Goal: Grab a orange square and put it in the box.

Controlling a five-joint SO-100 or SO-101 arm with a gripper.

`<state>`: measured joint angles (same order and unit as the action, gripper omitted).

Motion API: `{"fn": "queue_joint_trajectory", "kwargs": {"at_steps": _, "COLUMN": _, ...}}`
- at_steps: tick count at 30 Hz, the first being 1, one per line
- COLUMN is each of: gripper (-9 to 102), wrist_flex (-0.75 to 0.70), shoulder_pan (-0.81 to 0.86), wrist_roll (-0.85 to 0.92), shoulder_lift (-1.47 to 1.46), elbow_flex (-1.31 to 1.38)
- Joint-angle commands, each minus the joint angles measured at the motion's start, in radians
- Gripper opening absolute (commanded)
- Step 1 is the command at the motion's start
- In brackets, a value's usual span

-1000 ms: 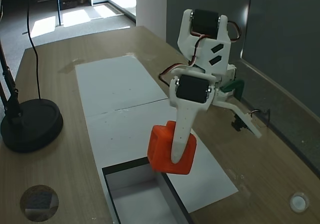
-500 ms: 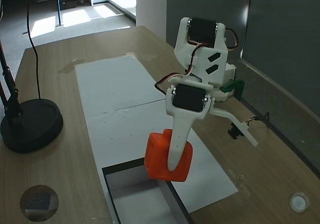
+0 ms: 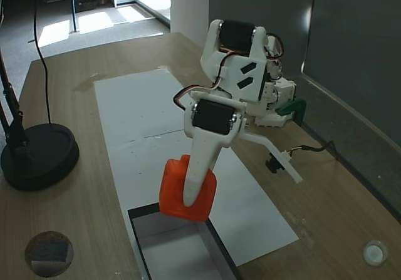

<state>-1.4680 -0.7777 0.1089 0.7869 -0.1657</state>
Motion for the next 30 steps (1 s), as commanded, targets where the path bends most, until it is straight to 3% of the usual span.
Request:
{"fn": "queue_joint_trajectory", "kwargs": {"at_steps": 1, "gripper": 14, "wrist_flex": 0.020, "shoulder_pan": -0.017, "wrist_roll": -0.005, "shoulder_lift": 0.028, "elbow_flex": 0.051}}
{"fn": "queue_joint_trajectory", "kwargs": {"at_steps": 9, "gripper": 15, "wrist_flex": 0.018, "shoulder_pan": -0.021, "wrist_roll": -0.008, "shoulder_lift": 0.026, "elbow_flex": 0.049}}
{"fn": "queue_joint_trajectory", "kwargs": {"at_steps": 15, "gripper": 30, "wrist_flex": 0.015, "shoulder_pan": -0.008, "wrist_roll": -0.081, "shoulder_lift": 0.026, "elbow_flex": 0.049}}
{"fn": "queue_joint_trajectory", "kwargs": {"at_steps": 24, "gripper": 31, "wrist_flex": 0.006, "shoulder_pan": 0.005, "wrist_roll": -0.083, "shoulder_lift": 0.029, "elbow_flex": 0.049}}
{"fn": "queue_joint_trajectory", "kwargs": {"at_steps": 27, "gripper": 26, "wrist_flex": -0.015, "shoulder_pan": 0.026, "wrist_roll": -0.080, "shoulder_lift": 0.041, "elbow_flex": 0.049}}
{"fn": "queue_joint_trajectory", "kwargs": {"at_steps": 30, "gripper": 12, "wrist_flex": -0.083, "shoulder_pan": 0.101, "wrist_roll": -0.078, "shoulder_lift": 0.061, "elbow_flex": 0.077}}
